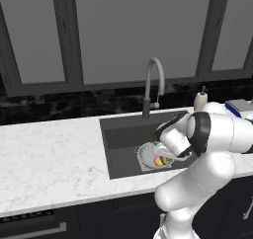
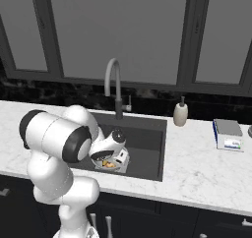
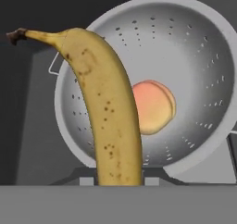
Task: Put the colander in the sink, put the banana, peach in the colander, and turn on the sink faucet and pour water over the colander.
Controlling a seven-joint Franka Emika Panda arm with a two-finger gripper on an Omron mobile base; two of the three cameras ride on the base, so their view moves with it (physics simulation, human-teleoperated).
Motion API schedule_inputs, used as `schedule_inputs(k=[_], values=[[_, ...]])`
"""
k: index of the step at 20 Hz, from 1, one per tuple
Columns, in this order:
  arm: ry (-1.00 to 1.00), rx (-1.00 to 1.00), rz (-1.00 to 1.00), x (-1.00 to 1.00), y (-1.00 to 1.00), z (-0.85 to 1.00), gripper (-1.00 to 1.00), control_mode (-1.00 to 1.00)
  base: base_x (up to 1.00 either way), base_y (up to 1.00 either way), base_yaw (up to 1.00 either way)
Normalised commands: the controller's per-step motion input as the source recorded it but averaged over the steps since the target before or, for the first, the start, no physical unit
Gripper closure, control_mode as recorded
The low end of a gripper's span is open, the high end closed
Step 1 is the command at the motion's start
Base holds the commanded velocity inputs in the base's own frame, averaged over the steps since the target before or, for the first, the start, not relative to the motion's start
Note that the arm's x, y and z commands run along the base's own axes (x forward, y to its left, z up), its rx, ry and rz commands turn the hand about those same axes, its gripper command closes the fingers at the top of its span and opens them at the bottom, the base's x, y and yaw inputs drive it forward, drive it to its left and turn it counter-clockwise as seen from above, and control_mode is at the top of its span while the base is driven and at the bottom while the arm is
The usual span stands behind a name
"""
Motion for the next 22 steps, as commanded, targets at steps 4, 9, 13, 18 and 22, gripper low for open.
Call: schedule_inputs(k=[4, 9, 13, 18, 22], values=[[0.0, 0.0, 0.0, 0.19, 0.1, -0.14, 1.0, -1.0, 0.0, 0.0, 0.0], [0.0, 0.0, 0.0, 0.33, 0.16, -0.06, -1.0, -1.0, 0.0, 0.0, 0.0], [0.0, 0.0, 0.0, 0.29, 0.0, 0.0, -1.0, -1.0, 0.0, 0.0, 0.0], [-0.05, 0.0, 0.0, -0.01, -0.16, 0.09, -1.0, -1.0, 0.0, 0.0, 0.0], [-0.27, 0.01, 0.0, -0.43, -0.61, 0.74, -1.0, -1.0, 0.0, 0.0, 0.0]])
